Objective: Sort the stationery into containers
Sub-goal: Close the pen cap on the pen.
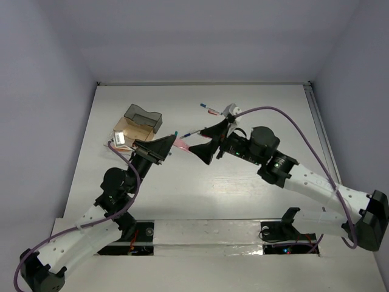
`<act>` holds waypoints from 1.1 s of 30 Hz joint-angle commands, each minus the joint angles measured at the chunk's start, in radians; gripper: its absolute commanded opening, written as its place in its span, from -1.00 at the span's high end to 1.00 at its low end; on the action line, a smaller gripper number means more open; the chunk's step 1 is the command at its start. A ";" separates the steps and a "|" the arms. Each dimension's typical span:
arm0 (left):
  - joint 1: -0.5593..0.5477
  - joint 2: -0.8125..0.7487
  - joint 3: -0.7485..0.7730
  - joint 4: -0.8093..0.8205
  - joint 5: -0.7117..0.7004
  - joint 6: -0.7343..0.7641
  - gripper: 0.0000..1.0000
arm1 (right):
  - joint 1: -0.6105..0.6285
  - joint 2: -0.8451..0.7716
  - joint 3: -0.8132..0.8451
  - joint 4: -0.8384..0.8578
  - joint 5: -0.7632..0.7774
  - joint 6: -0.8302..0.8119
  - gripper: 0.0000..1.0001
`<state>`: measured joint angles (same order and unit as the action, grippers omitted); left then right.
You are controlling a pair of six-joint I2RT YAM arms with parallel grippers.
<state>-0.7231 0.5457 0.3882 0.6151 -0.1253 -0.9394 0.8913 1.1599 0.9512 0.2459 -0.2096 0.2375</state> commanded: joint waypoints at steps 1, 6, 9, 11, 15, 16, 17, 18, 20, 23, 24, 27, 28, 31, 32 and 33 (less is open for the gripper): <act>-0.002 -0.023 0.008 0.051 -0.011 0.008 1.00 | 0.001 -0.109 -0.101 0.108 0.041 0.092 -0.84; -0.002 -0.018 -0.038 0.130 0.009 -0.030 1.00 | 0.001 -0.151 -0.233 0.274 0.000 0.247 -0.94; -0.002 -0.001 -0.046 0.172 0.026 -0.047 1.00 | 0.001 -0.112 -0.255 0.403 -0.074 0.344 -0.93; -0.002 0.013 -0.046 0.192 0.039 -0.053 1.00 | 0.001 -0.074 -0.244 0.452 -0.097 0.376 -0.93; -0.002 0.026 -0.060 0.221 0.056 -0.068 1.00 | 0.001 -0.040 -0.232 0.516 -0.119 0.410 -0.66; -0.002 0.028 -0.066 0.227 0.059 -0.079 1.00 | 0.001 -0.029 -0.232 0.526 -0.116 0.422 -0.56; -0.002 0.030 -0.071 0.241 0.065 -0.084 1.00 | 0.001 -0.026 -0.233 0.544 -0.111 0.427 -0.46; -0.002 0.031 -0.080 0.247 0.067 -0.090 1.00 | 0.001 -0.022 -0.233 0.550 -0.105 0.431 -0.28; -0.002 0.033 -0.086 0.256 0.072 -0.098 1.00 | 0.001 -0.008 -0.232 0.558 -0.103 0.442 -0.06; -0.002 0.028 -0.089 0.264 0.075 -0.099 1.00 | 0.001 0.004 -0.236 0.584 -0.100 0.459 0.19; -0.002 0.028 -0.089 0.264 0.078 -0.099 1.00 | 0.001 0.007 -0.233 0.581 -0.100 0.462 0.30; -0.002 0.026 -0.091 0.268 0.078 -0.099 1.00 | 0.001 0.021 -0.215 0.558 -0.111 0.465 0.31; -0.002 0.026 -0.091 0.270 0.078 -0.101 1.00 | 0.001 0.024 -0.207 0.538 -0.114 0.461 0.26; -0.002 0.025 -0.091 0.271 0.078 -0.096 1.00 | 0.001 0.032 -0.206 0.536 -0.117 0.464 0.16; -0.002 0.025 -0.091 0.273 0.079 -0.096 1.00 | 0.001 0.034 -0.210 0.541 -0.117 0.465 0.17; -0.002 0.025 -0.091 0.275 0.081 -0.095 1.00 | 0.001 0.032 -0.215 0.549 -0.114 0.467 0.28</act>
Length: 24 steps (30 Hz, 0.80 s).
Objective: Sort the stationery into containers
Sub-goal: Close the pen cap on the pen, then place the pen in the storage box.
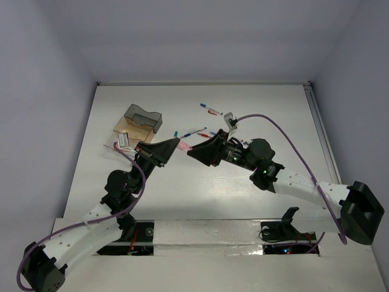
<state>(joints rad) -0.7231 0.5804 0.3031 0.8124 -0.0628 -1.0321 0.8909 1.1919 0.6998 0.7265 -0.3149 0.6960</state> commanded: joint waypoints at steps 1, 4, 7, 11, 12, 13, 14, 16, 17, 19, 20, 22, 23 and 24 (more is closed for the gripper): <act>-0.002 -0.010 -0.007 0.077 0.020 -0.003 1.00 | 0.002 0.000 0.033 0.077 -0.007 0.013 0.35; -0.002 -0.008 -0.012 0.082 0.026 -0.003 1.00 | 0.002 0.000 0.033 0.079 0.002 0.013 0.78; -0.002 -0.005 -0.016 0.088 0.037 -0.005 1.00 | 0.002 0.009 0.040 0.080 0.002 0.011 1.00; -0.002 0.016 -0.027 0.114 0.058 -0.019 1.00 | 0.002 0.034 0.085 0.053 -0.001 0.002 1.00; -0.002 0.033 -0.033 0.122 0.058 -0.020 1.00 | 0.002 0.038 0.098 0.048 0.000 0.002 1.00; -0.016 0.039 -0.038 0.128 0.058 -0.023 1.00 | 0.002 0.043 0.110 0.044 -0.001 -0.003 1.00; -0.027 0.045 -0.042 0.139 0.058 -0.026 1.00 | 0.002 0.055 0.134 0.033 -0.001 -0.006 1.00; -0.041 0.055 -0.051 0.146 0.058 -0.023 1.00 | 0.002 0.069 0.159 0.025 -0.003 -0.007 1.00; -0.050 0.056 -0.052 0.148 0.057 -0.020 1.00 | 0.002 0.087 0.182 0.024 -0.013 -0.004 1.00; -0.064 0.058 -0.053 0.145 0.050 -0.013 1.00 | -0.009 0.106 0.205 0.030 -0.029 0.006 1.00; -0.064 0.056 -0.055 0.139 0.049 -0.010 1.00 | -0.020 0.113 0.217 0.031 -0.042 0.010 1.00; -0.073 0.050 -0.058 0.133 0.049 -0.005 1.00 | -0.020 0.139 0.260 0.031 -0.052 0.008 1.00; -0.073 0.047 -0.058 0.117 0.047 -0.003 1.00 | -0.029 0.147 0.276 0.019 -0.061 0.008 1.00; -0.073 0.038 -0.058 0.107 0.046 0.000 1.00 | -0.029 0.155 0.294 0.010 -0.065 0.008 1.00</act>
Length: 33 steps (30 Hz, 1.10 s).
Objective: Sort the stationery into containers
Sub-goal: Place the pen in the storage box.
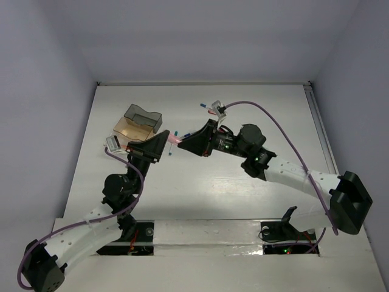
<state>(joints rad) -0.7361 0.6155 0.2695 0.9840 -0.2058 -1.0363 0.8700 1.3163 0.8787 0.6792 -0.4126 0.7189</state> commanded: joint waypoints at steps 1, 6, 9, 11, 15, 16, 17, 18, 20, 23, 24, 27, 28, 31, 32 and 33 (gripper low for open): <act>-0.060 -0.003 -0.023 -0.079 0.187 0.013 1.00 | -0.008 0.049 0.152 0.048 0.025 -0.015 1.00; -0.060 -0.039 -0.007 -0.169 0.177 0.041 1.00 | -0.026 0.106 0.270 -0.041 -0.023 -0.015 1.00; -0.060 -0.025 0.000 -0.177 0.190 0.048 1.00 | -0.026 0.155 0.341 -0.079 -0.058 -0.006 1.00; -0.060 -0.020 0.008 -0.192 0.187 0.054 1.00 | -0.026 0.167 0.339 -0.066 -0.066 0.007 1.00; -0.060 -0.080 0.060 -0.313 0.125 0.102 1.00 | -0.035 0.126 0.264 -0.061 -0.029 -0.001 1.00; -0.060 -0.094 0.094 -0.350 0.105 0.139 0.84 | -0.048 0.118 0.249 -0.053 -0.029 0.005 1.00; -0.060 -0.109 0.111 -0.417 0.064 0.163 0.70 | -0.058 0.112 0.235 -0.055 -0.028 0.005 1.00; -0.060 -0.143 0.152 -0.448 0.042 0.186 0.57 | -0.058 0.101 0.215 -0.056 -0.026 0.004 1.00; -0.060 -0.171 0.200 -0.561 -0.004 0.260 0.15 | -0.069 0.095 0.197 -0.061 -0.025 -0.001 1.00; -0.060 -0.220 0.298 -0.706 -0.098 0.344 -0.24 | -0.069 0.093 0.178 -0.064 -0.023 -0.012 1.00; -0.060 -0.246 0.336 -0.738 -0.140 0.361 -0.33 | -0.069 0.096 0.178 -0.064 -0.026 -0.015 1.00; -0.060 -0.301 0.408 -0.869 -0.234 0.418 -0.71 | -0.069 0.116 0.181 -0.061 -0.035 -0.021 1.00; -0.060 -0.318 0.427 -0.899 -0.256 0.432 -0.78 | -0.069 0.126 0.184 -0.058 -0.040 -0.021 1.00; -0.060 -0.376 0.487 -0.969 -0.316 0.493 -0.98 | -0.069 0.187 0.215 -0.061 -0.055 -0.029 1.00; -0.060 -0.384 0.503 -0.993 -0.335 0.511 -0.98 | -0.069 0.207 0.248 -0.075 -0.063 -0.038 1.00; -0.060 -0.396 0.534 -1.022 -0.345 0.541 -0.98 | -0.069 0.257 0.270 -0.079 -0.086 -0.039 1.00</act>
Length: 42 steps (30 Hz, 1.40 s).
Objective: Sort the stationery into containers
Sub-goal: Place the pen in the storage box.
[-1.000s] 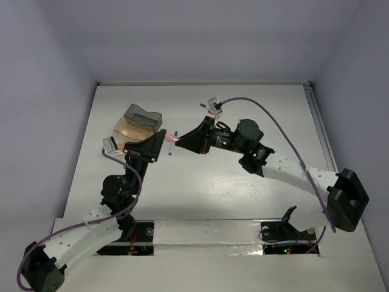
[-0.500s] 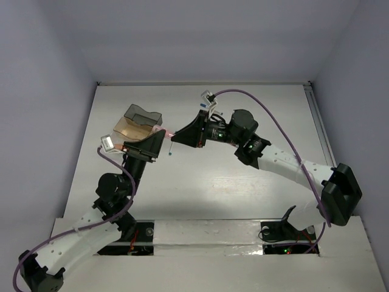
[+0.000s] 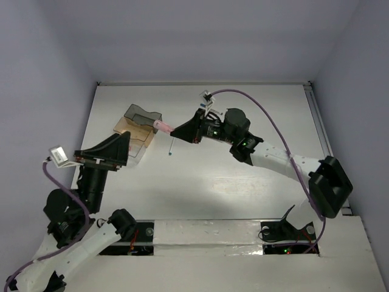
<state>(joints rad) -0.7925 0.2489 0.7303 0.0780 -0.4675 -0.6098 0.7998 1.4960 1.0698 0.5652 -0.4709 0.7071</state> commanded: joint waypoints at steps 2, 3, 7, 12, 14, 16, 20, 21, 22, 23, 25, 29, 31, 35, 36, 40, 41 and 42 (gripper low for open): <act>-0.004 -0.037 0.107 -0.179 -0.118 0.149 -0.98 | 0.001 0.163 0.148 0.010 -0.046 -0.040 1.00; -0.004 -0.039 0.115 -0.197 -0.131 0.157 -0.98 | 0.013 0.193 0.180 -0.010 -0.043 -0.053 1.00; -0.004 -0.039 0.142 -0.262 -0.186 0.160 -0.98 | 0.067 0.349 0.359 -0.135 0.006 -0.150 1.00; -0.004 0.013 0.187 -0.193 -0.142 0.188 -0.98 | 0.104 0.555 0.602 -0.292 0.058 -0.204 1.00; -0.004 0.047 0.224 -0.167 -0.110 0.189 -0.98 | 0.104 0.648 0.716 -0.358 0.074 -0.231 1.00; -0.004 0.096 0.259 -0.153 -0.086 0.185 -0.98 | 0.114 0.707 0.783 -0.392 0.084 -0.241 1.00; -0.004 0.164 0.303 -0.152 -0.036 0.154 -0.98 | 0.124 0.820 0.910 -0.458 0.097 -0.256 1.00; -0.004 0.182 0.314 -0.164 -0.036 0.139 -0.98 | 0.124 0.855 0.952 -0.468 0.101 -0.259 1.00; -0.004 0.188 0.336 -0.176 -0.039 0.130 -0.98 | 0.133 0.871 0.973 -0.476 0.104 -0.265 1.00; -0.004 0.191 0.342 -0.191 -0.052 0.125 -0.98 | 0.133 0.885 0.992 -0.491 0.112 -0.276 1.00; -0.004 0.184 0.351 -0.195 -0.062 0.130 -0.98 | 0.142 0.928 1.050 -0.510 0.124 -0.284 1.00; -0.004 0.159 0.348 -0.167 -0.062 0.154 -0.98 | 0.142 0.981 1.108 -0.534 0.127 -0.284 1.00; -0.004 0.164 0.363 -0.167 -0.060 0.160 -0.98 | 0.142 0.991 1.116 -0.531 0.124 -0.281 1.00; -0.004 0.170 0.379 -0.188 -0.075 0.157 -0.98 | 0.142 1.020 1.145 -0.542 0.121 -0.281 1.00; -0.004 0.162 0.376 -0.187 -0.076 0.156 -0.98 | 0.151 1.024 1.151 -0.544 0.120 -0.279 0.99; -0.004 0.144 0.365 -0.162 -0.063 0.160 -0.98 | 0.151 1.047 1.183 -0.551 0.109 -0.271 0.81; -0.004 0.141 0.366 -0.162 -0.054 0.160 -0.98 | 0.151 1.053 1.196 -0.559 0.109 -0.273 0.73; -0.004 0.142 0.365 -0.161 -0.051 0.160 -0.98 | 0.151 1.063 1.213 -0.561 0.109 -0.273 0.64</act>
<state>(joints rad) -0.7929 0.4026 1.0767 -0.1314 -0.5335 -0.4671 0.9386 2.5359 2.2108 0.0048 -0.3523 0.4412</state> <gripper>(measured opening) 0.990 0.219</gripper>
